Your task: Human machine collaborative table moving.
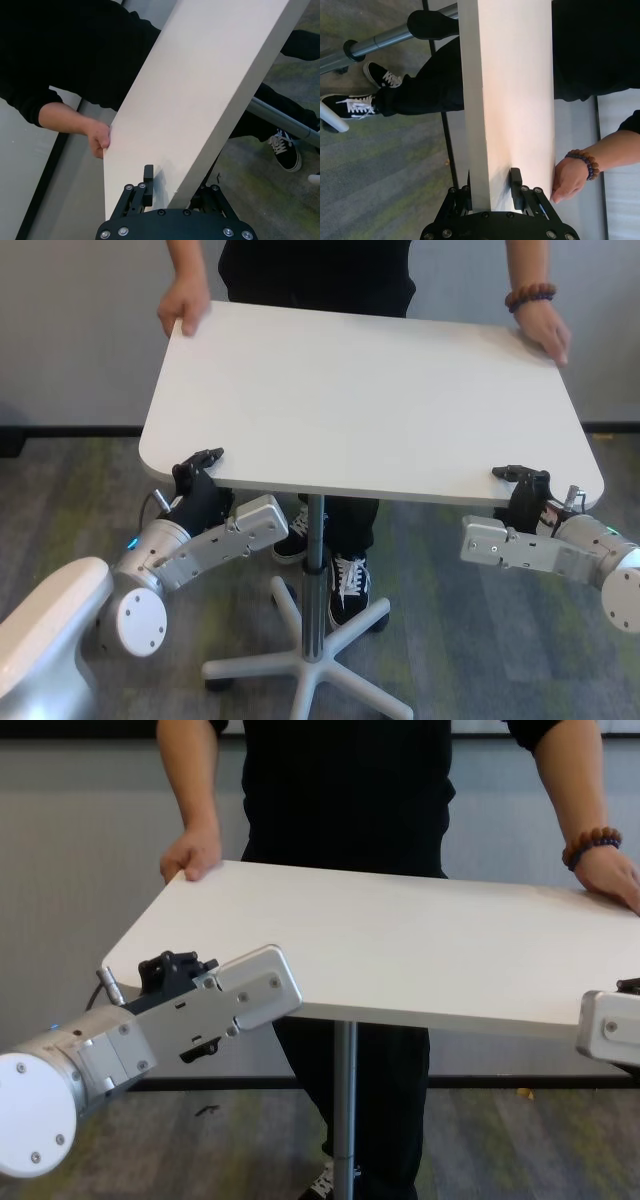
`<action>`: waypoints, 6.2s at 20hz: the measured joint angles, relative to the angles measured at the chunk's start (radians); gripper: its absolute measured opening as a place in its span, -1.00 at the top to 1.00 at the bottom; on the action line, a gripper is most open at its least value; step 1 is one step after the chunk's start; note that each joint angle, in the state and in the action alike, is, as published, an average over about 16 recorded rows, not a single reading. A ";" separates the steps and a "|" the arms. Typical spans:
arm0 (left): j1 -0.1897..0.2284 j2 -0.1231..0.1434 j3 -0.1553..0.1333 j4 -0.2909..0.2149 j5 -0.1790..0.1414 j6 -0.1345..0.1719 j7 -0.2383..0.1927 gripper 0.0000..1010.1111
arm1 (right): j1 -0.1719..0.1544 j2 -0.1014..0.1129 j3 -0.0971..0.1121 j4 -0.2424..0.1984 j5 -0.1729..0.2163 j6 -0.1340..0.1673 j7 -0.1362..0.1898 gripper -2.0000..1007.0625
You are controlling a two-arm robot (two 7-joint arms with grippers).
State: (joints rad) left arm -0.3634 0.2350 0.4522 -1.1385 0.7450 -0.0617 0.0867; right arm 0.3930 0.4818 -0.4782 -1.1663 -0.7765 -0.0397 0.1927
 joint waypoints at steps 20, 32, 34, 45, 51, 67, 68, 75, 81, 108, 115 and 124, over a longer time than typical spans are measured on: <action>-0.071 -0.029 0.028 0.145 0.018 0.005 0.028 0.18 | 0.116 -0.041 -0.046 0.216 0.032 -0.076 -0.058 0.28; -0.092 -0.037 0.039 0.185 0.033 0.021 0.044 0.18 | 0.171 -0.065 -0.078 0.310 0.034 -0.112 -0.079 0.28; -0.094 -0.036 0.040 0.188 0.035 0.024 0.045 0.18 | 0.176 -0.068 -0.084 0.320 0.034 -0.115 -0.081 0.28; -0.099 -0.038 0.045 0.210 0.038 0.031 0.042 0.18 | 0.190 -0.078 -0.108 0.342 0.034 -0.118 -0.086 0.28; -0.100 -0.040 0.044 0.221 0.028 0.029 0.028 0.18 | 0.193 -0.080 -0.116 0.344 0.031 -0.117 -0.086 0.28; -0.099 -0.042 0.041 0.227 0.013 0.022 0.013 0.18 | 0.194 -0.081 -0.120 0.344 0.030 -0.116 -0.086 0.28; -0.099 -0.042 0.041 0.227 0.013 0.023 0.013 0.18 | 0.194 -0.081 -0.120 0.343 0.030 -0.116 -0.086 0.28; -0.099 -0.042 0.042 0.226 0.016 0.024 0.016 0.18 | 0.194 -0.081 -0.119 0.342 0.030 -0.115 -0.087 0.28; -0.099 -0.042 0.042 0.225 0.017 0.025 0.017 0.07 | 0.193 -0.081 -0.119 0.342 0.029 -0.114 -0.087 0.25; -0.042 0.000 0.033 0.115 0.009 0.045 -0.029 -0.98 | 0.149 -0.056 -0.112 0.253 0.032 -0.088 -0.069 -0.95; 0.097 0.095 -0.007 -0.105 -0.017 0.072 -0.100 -0.98 | 0.030 -0.002 -0.090 0.044 0.042 -0.021 -0.034 -0.99; 0.359 0.184 -0.141 -0.435 -0.132 0.102 -0.140 -0.98 | -0.212 0.055 0.006 -0.288 0.154 0.012 -0.044 -0.99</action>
State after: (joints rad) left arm -0.0045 0.4188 0.3117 -1.5733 0.6127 0.0407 -0.0531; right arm 0.1813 0.5367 -0.4722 -1.4541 -0.6221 -0.0273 0.1487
